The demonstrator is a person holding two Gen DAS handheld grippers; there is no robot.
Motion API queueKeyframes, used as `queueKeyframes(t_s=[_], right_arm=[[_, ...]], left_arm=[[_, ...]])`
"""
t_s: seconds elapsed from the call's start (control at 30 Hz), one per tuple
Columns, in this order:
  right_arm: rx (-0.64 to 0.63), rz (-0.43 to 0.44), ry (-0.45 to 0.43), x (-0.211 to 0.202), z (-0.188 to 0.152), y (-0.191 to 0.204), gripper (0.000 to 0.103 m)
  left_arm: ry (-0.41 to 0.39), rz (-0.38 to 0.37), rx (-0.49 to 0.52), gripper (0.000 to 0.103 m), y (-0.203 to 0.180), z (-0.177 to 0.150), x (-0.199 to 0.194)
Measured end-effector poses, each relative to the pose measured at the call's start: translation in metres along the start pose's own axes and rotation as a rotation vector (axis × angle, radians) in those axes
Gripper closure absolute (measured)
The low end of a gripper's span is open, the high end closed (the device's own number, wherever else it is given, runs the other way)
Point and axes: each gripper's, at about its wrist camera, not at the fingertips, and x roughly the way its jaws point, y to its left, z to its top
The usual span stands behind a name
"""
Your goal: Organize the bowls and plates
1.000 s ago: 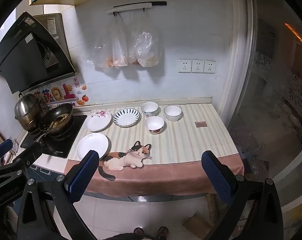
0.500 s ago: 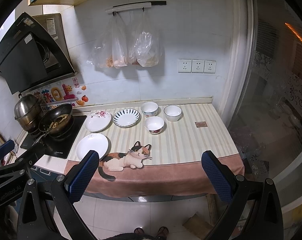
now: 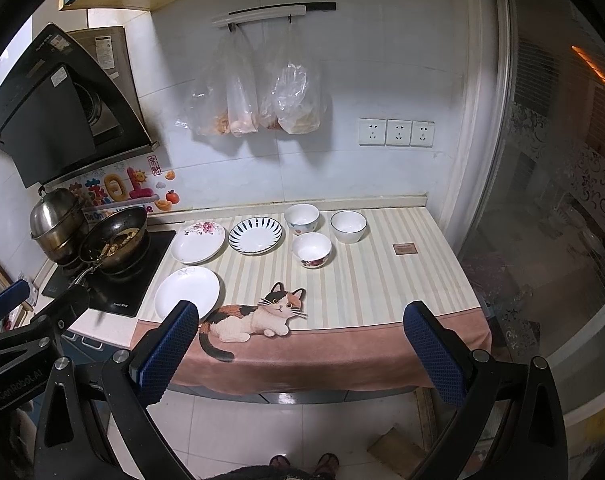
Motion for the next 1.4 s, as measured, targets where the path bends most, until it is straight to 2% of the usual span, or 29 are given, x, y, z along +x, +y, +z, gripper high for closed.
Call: queueKeyframes(t_s=[1.4], right_arm=[[-0.003, 0.004, -0.002, -0.002, -0.001, 0.012, 0.000]], left_arm=[[-0.009, 0.001, -0.008, 0.000, 0.014, -0.001, -0.003]])
